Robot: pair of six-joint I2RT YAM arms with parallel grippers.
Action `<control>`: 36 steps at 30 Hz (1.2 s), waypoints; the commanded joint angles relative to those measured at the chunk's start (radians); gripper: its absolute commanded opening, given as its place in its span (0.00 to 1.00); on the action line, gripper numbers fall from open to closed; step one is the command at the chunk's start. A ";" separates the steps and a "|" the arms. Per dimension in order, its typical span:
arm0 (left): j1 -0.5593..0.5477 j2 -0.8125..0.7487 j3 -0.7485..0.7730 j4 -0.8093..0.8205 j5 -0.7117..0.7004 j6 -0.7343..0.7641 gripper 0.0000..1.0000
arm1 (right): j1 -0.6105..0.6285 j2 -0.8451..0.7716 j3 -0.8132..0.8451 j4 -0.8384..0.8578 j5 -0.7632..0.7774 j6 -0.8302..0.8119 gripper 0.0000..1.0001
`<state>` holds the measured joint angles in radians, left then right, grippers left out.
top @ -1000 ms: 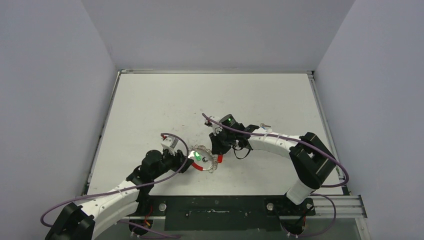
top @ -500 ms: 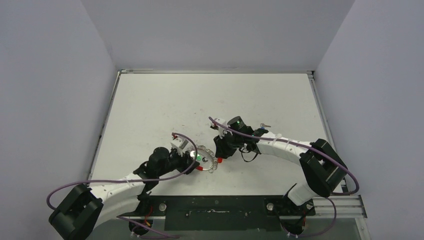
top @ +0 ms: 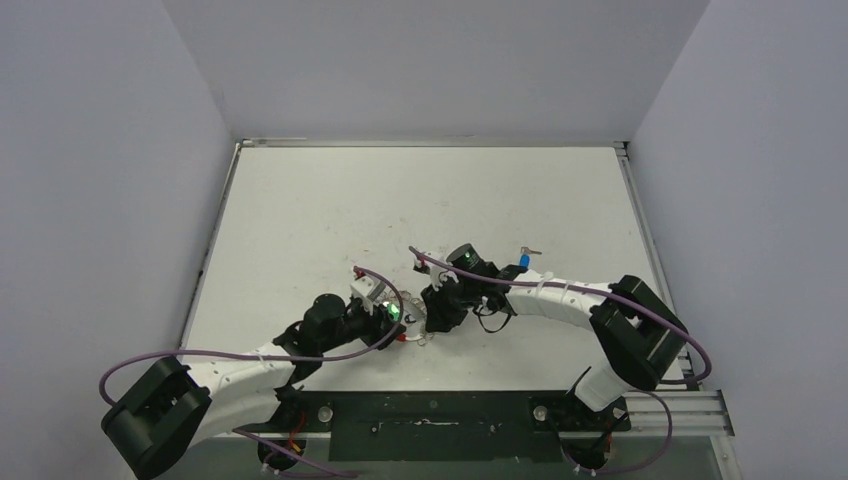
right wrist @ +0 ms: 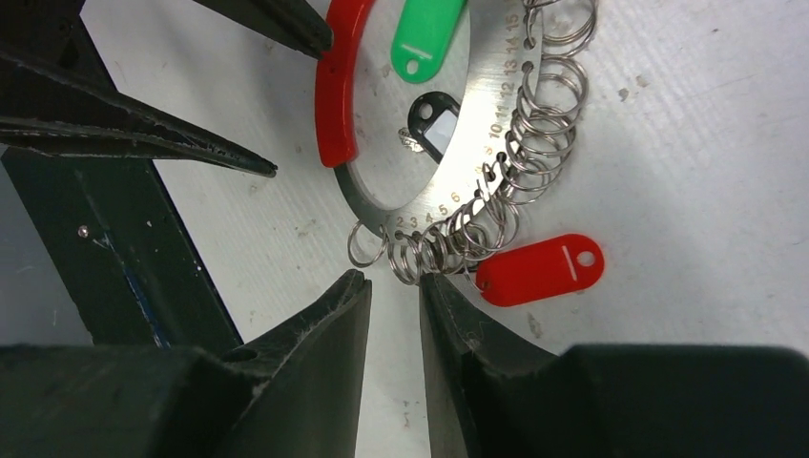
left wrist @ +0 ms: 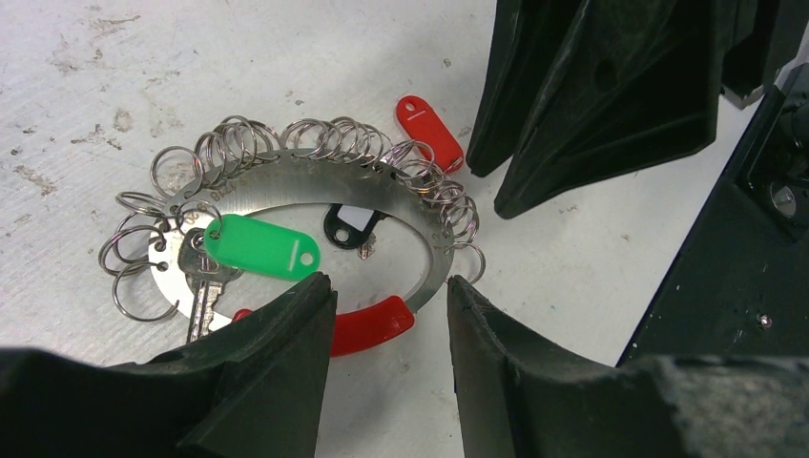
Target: Put the keys on the keyring
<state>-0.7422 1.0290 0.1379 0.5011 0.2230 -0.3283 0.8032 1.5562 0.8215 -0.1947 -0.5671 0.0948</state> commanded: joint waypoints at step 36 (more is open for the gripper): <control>-0.025 -0.124 -0.020 0.023 -0.077 0.005 0.45 | 0.088 -0.028 0.019 0.158 0.040 0.208 0.28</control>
<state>-0.7601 0.9295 0.1200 0.4995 0.1593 -0.3286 0.8978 1.6012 0.8211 -0.0818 -0.5560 0.3004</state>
